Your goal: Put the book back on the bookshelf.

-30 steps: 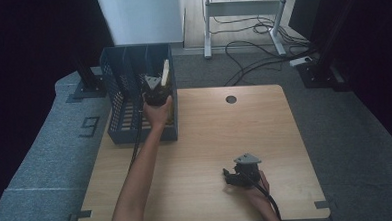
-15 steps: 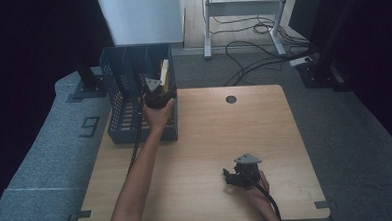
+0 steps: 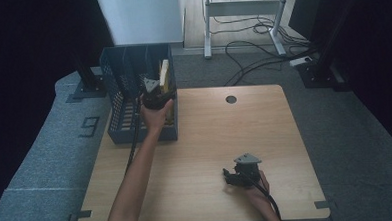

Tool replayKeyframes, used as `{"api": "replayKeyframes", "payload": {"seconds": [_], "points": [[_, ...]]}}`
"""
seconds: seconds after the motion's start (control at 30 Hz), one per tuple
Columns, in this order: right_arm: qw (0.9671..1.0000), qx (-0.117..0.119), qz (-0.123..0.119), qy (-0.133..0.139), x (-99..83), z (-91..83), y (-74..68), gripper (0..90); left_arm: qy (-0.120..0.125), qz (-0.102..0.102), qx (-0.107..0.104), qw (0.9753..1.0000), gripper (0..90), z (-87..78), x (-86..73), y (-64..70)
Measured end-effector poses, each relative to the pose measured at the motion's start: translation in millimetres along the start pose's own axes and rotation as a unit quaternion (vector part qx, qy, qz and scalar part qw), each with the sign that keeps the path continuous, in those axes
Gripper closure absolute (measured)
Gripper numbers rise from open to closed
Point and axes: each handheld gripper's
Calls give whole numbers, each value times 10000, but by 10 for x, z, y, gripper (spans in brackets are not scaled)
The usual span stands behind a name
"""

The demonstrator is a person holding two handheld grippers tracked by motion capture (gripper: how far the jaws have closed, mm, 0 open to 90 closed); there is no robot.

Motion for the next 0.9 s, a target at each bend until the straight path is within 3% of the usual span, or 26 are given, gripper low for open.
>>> {"api": "replayKeyframes", "payload": {"seconds": [0.17,0.33,0.7,0.9], "points": [[10000,-1,0,1,0,0,0,226,-12,-1,15,10000,339,-61,-32,-32],[10000,3,0,0,0,0,0,227,18,26,-98,9999,329,-139,-60,-25],[10000,-9,-15,3,-1,-1,-3,227,-209,-92,-368,9991,318,-267,-109,-45],[10000,-16,-16,-6,-1,-2,-3,227,-365,-17,-499,9981,314,-379,-189,-56]]}}
Point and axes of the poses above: each handheld gripper's, and its own axes: z roughly forward along the jaws, x roughly out of its top, y roughly to its right, and after that the axes turned 6 degrees about -y, right-handed
